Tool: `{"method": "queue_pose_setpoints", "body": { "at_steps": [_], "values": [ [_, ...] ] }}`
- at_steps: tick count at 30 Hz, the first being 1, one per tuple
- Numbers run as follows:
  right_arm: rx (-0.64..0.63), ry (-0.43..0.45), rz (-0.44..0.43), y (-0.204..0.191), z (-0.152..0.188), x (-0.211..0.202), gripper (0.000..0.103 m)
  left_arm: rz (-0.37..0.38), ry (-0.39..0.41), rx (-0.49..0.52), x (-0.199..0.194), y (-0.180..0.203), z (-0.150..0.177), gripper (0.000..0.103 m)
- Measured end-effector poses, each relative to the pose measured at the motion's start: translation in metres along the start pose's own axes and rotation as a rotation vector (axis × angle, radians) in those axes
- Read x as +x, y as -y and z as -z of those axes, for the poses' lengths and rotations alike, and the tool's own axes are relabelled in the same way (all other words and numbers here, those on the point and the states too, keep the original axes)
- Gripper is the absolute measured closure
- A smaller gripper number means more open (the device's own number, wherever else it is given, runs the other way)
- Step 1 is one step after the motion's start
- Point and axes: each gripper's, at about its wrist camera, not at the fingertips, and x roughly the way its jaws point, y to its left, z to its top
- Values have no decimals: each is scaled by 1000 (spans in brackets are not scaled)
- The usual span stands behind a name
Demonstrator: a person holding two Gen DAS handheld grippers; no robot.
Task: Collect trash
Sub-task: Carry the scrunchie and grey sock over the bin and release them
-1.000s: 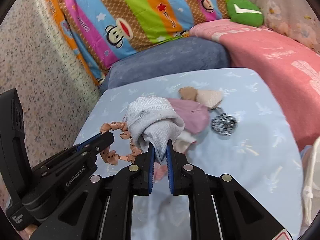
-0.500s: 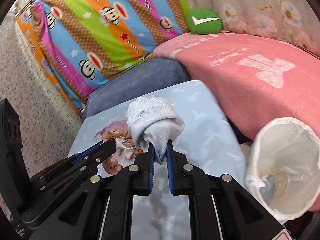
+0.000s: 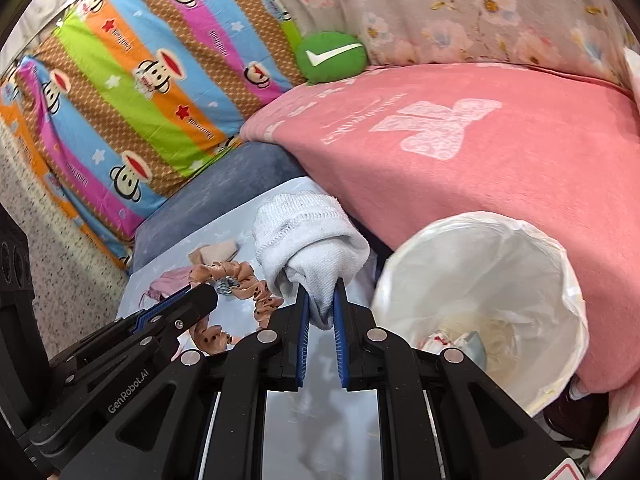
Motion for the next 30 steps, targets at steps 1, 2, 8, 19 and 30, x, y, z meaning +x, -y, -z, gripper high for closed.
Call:
{"method": "queue_pose_setpoints", "body": {
  "at_steps": [1,2,8,19,30],
  "values": [
    [7,3,8,6,0,-2,92,6,-5,8,2,6,0,94],
    [12,5,15,11,0,-3,92,11,-9,14,4,10,0,93],
    [48,18,49,42,0,-12,92,35,-29,38,15,35,0,93],
    [93,27,90,73,4,-23,91,79,-54,88,29,73,-4,92],
    [113,53,119,89,2,-35,86,89,-96,91,39,90,-3,76]
  ]
}}
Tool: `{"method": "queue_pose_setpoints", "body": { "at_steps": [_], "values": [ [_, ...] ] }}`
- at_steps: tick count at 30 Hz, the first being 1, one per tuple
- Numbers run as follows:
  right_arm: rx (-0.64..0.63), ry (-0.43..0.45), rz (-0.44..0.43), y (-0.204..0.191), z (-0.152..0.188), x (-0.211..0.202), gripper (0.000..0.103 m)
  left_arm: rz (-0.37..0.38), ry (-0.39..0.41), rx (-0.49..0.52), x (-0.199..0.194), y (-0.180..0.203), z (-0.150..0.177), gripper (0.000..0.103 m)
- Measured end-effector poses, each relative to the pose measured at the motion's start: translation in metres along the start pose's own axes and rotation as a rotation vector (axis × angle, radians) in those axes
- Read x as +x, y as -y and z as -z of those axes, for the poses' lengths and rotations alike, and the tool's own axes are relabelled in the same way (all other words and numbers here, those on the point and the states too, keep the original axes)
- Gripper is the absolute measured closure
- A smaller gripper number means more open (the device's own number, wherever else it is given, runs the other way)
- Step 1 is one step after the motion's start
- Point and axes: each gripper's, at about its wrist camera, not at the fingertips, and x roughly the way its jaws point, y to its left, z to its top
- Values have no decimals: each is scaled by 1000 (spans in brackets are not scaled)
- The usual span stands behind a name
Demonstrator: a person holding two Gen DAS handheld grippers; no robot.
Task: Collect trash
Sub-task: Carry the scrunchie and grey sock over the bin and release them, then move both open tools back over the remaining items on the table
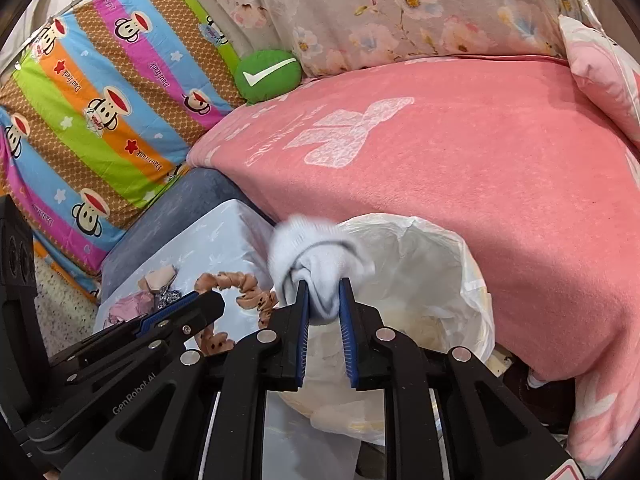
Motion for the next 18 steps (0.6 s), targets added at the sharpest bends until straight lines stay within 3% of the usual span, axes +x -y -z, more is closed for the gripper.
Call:
{"method": "queue_pose_setpoints", "body": {
  "at_steps": [3,4,18],
  "values": [
    [10,9,4,3,-1,-3,85,-18,19,-3,-3,3,0,50],
    [12,9,3,3,-2,-3,82,-29,30,-1,-4,4,0,48],
    [-26,4,-6,-5,-3,-4,80,-42,26,-18,-7,-7,1,47]
  ]
}}
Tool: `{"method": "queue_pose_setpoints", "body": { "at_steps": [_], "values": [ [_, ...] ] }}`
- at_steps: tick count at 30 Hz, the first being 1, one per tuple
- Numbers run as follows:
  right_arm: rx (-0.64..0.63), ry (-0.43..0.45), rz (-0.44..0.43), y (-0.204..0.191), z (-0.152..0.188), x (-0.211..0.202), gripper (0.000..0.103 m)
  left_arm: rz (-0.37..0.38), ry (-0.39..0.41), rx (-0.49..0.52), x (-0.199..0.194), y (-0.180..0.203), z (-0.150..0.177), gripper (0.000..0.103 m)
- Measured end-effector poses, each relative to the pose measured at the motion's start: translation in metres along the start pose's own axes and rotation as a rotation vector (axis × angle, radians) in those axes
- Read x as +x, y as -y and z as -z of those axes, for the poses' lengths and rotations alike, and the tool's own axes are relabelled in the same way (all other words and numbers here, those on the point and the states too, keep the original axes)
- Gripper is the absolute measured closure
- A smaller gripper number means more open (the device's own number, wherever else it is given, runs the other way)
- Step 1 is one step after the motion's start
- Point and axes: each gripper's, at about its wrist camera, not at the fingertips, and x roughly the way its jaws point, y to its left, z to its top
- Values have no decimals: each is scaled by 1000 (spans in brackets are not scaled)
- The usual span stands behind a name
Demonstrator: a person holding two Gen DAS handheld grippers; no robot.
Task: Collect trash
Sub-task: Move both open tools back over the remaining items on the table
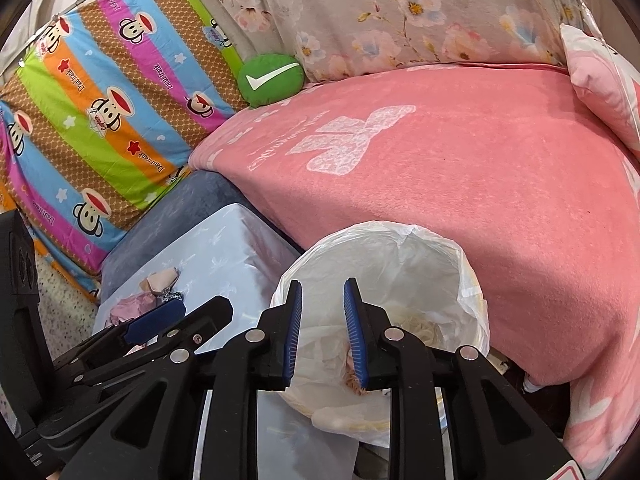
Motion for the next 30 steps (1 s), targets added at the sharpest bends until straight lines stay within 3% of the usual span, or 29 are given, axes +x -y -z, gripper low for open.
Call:
{"method": "queue_pose_setpoints", "body": {
  "at_steps": [15,26,30],
  "values": [
    [-62,-36,-11,-28,9,14,77,-45,-4,-80,-7,-46,13,47],
    [-145,-89,-49,-79,27,37,74,-129,-18,-156,-14,-107,33,47],
    [-181,-112,-66,-101,35,48,73,-166,-26,-199,-17,-133,42,42]
  ]
}}
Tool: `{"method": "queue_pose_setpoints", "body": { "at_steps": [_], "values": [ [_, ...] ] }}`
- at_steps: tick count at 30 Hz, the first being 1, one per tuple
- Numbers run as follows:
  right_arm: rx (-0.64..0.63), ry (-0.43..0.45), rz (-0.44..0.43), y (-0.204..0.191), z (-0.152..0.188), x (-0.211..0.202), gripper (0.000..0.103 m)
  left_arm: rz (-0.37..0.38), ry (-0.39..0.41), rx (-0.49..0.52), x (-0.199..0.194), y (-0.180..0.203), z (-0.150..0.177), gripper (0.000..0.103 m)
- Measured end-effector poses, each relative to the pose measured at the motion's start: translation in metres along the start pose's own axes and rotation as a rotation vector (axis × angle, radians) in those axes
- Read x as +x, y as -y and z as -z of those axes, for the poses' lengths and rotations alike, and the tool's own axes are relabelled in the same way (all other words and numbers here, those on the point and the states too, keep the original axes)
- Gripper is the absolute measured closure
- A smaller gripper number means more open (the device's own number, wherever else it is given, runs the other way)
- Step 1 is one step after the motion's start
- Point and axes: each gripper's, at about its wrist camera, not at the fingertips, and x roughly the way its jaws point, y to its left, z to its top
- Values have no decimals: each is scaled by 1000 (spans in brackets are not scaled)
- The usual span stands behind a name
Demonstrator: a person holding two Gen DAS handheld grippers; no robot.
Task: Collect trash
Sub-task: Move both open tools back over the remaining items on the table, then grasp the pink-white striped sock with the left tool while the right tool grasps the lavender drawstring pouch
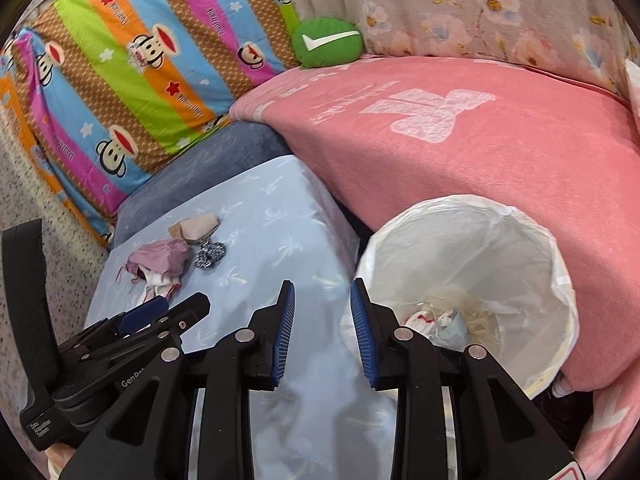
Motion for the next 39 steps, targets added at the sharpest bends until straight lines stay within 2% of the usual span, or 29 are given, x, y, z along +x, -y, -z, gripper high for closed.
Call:
{"method": "queue_pose_setpoints", "body": {
  "at_steps": [4,7,14,22,30,33,35,36,39],
  "values": [
    [-32,-22,-16,-22,1,13,72,-45,-8,-53,2,-32,5,38],
    [-56,-34,-27,-39,3,23,67,-85,-18,-88,5,-57,10,35],
    [-116,-57,-51,-79,3,46,63,-144,-55,-178,13,-113,21,34],
    [-168,-104,-92,-126,0,82,63,-204,-88,-246,28,-163,31,34],
    [-196,-150,-125,-169,-4,123,62,-186,-120,-302,43,-192,36,35],
    [-215,-157,-132,-184,-6,137,62,-181,-104,-294,42,-194,34,46],
    [-224,-163,-135,-192,-8,147,62,-168,-99,-297,42,-196,32,61],
    [-228,-165,-137,-195,-10,152,62,-153,-100,-301,43,-198,31,73],
    [-235,-170,-141,-207,-15,167,62,-132,-97,-311,42,-202,28,80]
  ]
}}
